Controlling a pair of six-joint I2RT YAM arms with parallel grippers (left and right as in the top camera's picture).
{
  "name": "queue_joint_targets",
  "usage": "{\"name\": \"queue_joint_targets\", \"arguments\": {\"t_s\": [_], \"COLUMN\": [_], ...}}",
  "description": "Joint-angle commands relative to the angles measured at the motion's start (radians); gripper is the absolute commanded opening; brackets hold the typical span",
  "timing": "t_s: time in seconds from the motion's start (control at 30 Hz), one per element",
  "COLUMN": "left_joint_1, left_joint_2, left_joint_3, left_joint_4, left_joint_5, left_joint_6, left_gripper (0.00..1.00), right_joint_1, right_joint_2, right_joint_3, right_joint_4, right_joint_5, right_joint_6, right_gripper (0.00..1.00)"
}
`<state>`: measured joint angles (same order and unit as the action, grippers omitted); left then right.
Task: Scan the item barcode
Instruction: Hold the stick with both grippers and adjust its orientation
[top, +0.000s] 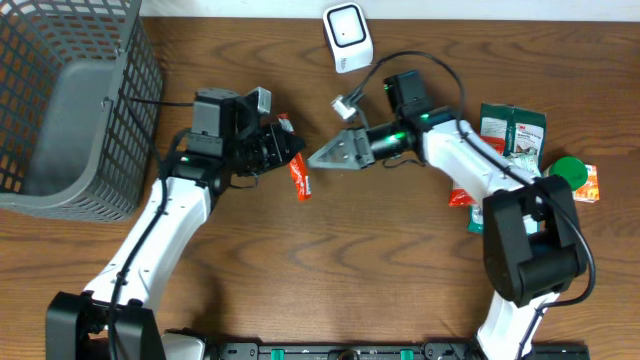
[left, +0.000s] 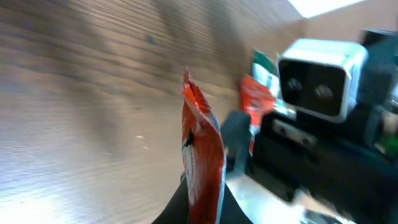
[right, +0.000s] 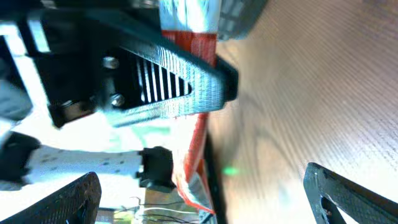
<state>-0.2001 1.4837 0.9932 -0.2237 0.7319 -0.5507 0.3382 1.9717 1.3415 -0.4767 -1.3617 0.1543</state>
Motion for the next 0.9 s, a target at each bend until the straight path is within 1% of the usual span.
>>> {"name": "queue_joint_targets", "arguments": {"t_s": [0.0,0.07,0.2,0.23,0.27,0.3,0.33,0.37,0.4,0.6,0.7,0.77,0.87], "left_joint_1": [0.015,0.013,0.012,0.012,0.012,0.012,0.012,0.012,0.012,0.012,0.012,0.011,0.011], "left_joint_2": [0.006,0.007,0.007,0.007,0.007,0.007,0.007,0.007,0.007,0.007,0.007,0.007,0.007], "left_joint_3": [0.022,0.022,0.022,0.022,0.022,0.022,0.022,0.022,0.022,0.022,0.022,0.022,0.021], "left_joint_4": [0.006,0.019,0.089,0.113,0.134,0.149,0.158,0.164,0.168,0.170,0.169,0.168,0.161], "left_joint_5": [0.227,0.257,0.327,0.344,0.358,0.363,0.364,0.364,0.363,0.364,0.364,0.364,0.364], "left_joint_6": [-0.005,-0.005,-0.005,-0.006,-0.013,-0.024,-0.033,-0.035,-0.035,-0.035,-0.035,-0.035,-0.035], "left_gripper": [0.07,0.07,0.07,0.07,0.07,0.08,0.08,0.07,0.08,0.07,0.07,0.08,0.08], "right_joint_1": [-0.047,-0.059,-0.057,-0.053,-0.049,-0.045,-0.042,-0.037,-0.029,0.024,0.038,0.042,0.043], "right_joint_2": [-0.031,-0.031,-0.031,-0.031,-0.031,-0.031,-0.031,-0.031,-0.031,-0.031,-0.031,-0.031,-0.031], "right_joint_3": [0.005,0.005,0.004,0.004,0.004,0.004,0.004,0.004,0.004,0.004,0.004,0.004,0.004], "right_joint_4": [-0.033,-0.060,-0.102,-0.104,-0.103,-0.103,-0.103,-0.103,-0.103,-0.096,-0.087,-0.083,-0.083], "right_joint_5": [-0.159,-0.182,-0.200,-0.200,-0.200,-0.200,-0.200,-0.200,-0.200,-0.200,-0.200,-0.200,-0.200], "right_joint_6": [-0.063,-0.069,-0.130,-0.130,-0.132,-0.135,-0.134,-0.135,-0.138,-0.156,-0.156,-0.156,-0.156], "right_gripper": [0.99,0.99,0.99,0.93,0.81,0.73,0.62,0.56,0.54,0.58,0.57,0.52,0.41]}}
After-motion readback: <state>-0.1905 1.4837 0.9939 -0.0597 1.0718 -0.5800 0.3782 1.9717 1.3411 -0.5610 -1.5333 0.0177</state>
